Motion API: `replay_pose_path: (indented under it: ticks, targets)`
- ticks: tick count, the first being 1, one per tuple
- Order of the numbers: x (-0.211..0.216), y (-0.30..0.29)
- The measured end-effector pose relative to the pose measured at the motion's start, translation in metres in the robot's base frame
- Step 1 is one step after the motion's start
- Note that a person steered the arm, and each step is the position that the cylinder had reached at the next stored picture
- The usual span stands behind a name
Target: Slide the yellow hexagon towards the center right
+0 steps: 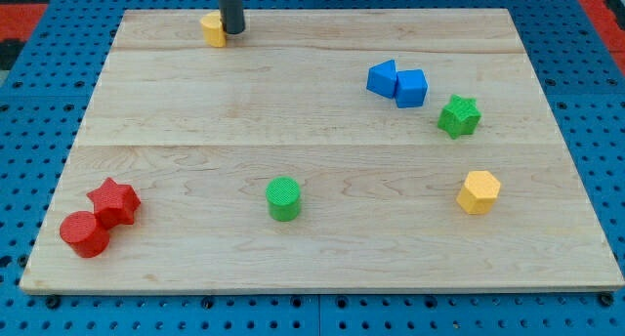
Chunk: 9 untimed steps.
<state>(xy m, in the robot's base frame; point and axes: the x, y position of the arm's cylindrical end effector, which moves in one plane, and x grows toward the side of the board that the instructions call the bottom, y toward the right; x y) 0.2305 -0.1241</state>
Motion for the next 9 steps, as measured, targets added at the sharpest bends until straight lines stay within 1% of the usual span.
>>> replay_pose_path:
  ticks: [2,3,4,6,7,8,9]
  targets:
    - [0.0,-0.046]
    - [0.005,-0.049]
    - [0.052,-0.004]
    - [0.159,0.128]
    - [0.207,0.176]
    - [0.236,0.179]
    - [0.24,0.182]
